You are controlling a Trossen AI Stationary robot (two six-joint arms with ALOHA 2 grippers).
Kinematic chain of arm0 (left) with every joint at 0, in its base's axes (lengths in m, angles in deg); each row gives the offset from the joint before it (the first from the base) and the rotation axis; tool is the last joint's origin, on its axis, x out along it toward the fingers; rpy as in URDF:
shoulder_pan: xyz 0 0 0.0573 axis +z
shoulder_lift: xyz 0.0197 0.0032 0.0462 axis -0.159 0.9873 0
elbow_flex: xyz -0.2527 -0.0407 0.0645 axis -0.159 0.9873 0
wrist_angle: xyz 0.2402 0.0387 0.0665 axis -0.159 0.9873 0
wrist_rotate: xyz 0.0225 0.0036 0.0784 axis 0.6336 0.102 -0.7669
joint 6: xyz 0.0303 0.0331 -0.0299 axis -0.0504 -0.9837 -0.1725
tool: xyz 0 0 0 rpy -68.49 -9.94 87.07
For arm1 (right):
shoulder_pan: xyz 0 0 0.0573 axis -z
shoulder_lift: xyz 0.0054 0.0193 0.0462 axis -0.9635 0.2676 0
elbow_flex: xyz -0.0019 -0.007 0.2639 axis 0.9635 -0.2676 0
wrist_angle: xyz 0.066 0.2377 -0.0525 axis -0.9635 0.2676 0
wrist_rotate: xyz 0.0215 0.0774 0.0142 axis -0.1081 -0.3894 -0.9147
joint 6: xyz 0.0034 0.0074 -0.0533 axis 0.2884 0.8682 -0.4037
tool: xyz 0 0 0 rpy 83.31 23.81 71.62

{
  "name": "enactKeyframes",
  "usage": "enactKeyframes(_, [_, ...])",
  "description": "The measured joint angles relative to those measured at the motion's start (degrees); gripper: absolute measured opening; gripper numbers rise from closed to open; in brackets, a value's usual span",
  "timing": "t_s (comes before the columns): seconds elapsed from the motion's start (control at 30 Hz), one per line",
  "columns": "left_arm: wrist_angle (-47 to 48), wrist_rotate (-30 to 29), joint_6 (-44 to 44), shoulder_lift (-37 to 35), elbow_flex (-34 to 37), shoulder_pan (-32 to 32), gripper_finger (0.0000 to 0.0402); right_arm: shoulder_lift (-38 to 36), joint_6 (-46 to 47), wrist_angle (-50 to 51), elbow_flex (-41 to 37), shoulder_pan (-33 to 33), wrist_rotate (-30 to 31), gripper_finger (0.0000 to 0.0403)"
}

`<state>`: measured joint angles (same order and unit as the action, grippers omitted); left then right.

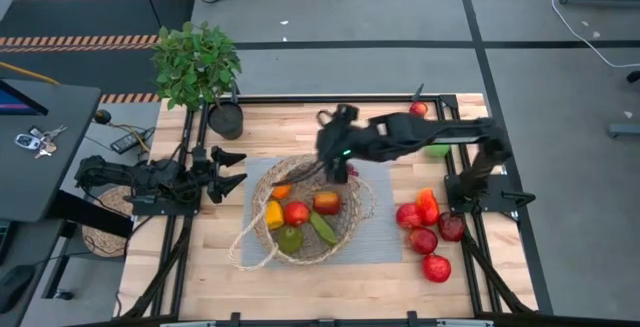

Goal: Build produce basket
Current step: Put the red pomegranate into the brown basket

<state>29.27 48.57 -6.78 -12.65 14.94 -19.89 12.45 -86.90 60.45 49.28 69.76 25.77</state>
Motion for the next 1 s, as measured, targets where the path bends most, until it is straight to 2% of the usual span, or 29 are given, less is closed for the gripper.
enactKeyframes(0.13, [0.0, -0.01, 0.0, 0.0, 0.0, 0.0, 0.0389, -10.53, 2.57, -8.8, -13.6, 1.49, 4.83, 0.0355])
enactKeyframes(0.3, [0.01, -0.01, 0.02, 0.0, 0.0, 0.01, 0.0389, -22.71, 13.95, -12.25, -30.13, 1.84, 9.32, 0.035])
enactKeyframes(0.4, [0.01, -0.01, 0.02, 0.0, 0.0, 0.02, 0.0389, -28.2, 20.88, -13.08, -38.24, 1.17, 9.14, 0.035])
enactKeyframes(0.5, [0.01, -0.01, 0.02, 0.0, 0.0, 0.02, 0.0389, -31.87, 26.96, -12.84, -44.54, -0.16, 5.56, 0.0349])
enactKeyframes(0.63, [0.01, -0.01, -0.01, 0.0, 0.0, 0.02, 0.0389, -34.06, 36.25, -11.22, -50.56, -2.78, -0.96, 0.0349])
enactKeyframes(0.77, [0.01, -0.01, -0.01, 0.0, 0.0, 0.01, 0.0389, -32.92, 43.26, -8.95, -54.91, -6.89, -7.74, 0.0349])
enactKeyframes(1.0, [0.01, -0.01, -0.01, 0.0, 0.0, 0.0, 0.0389, -28.36, 52.53, -6.26, -59.66, -15.49, -12.28, 0.0349])
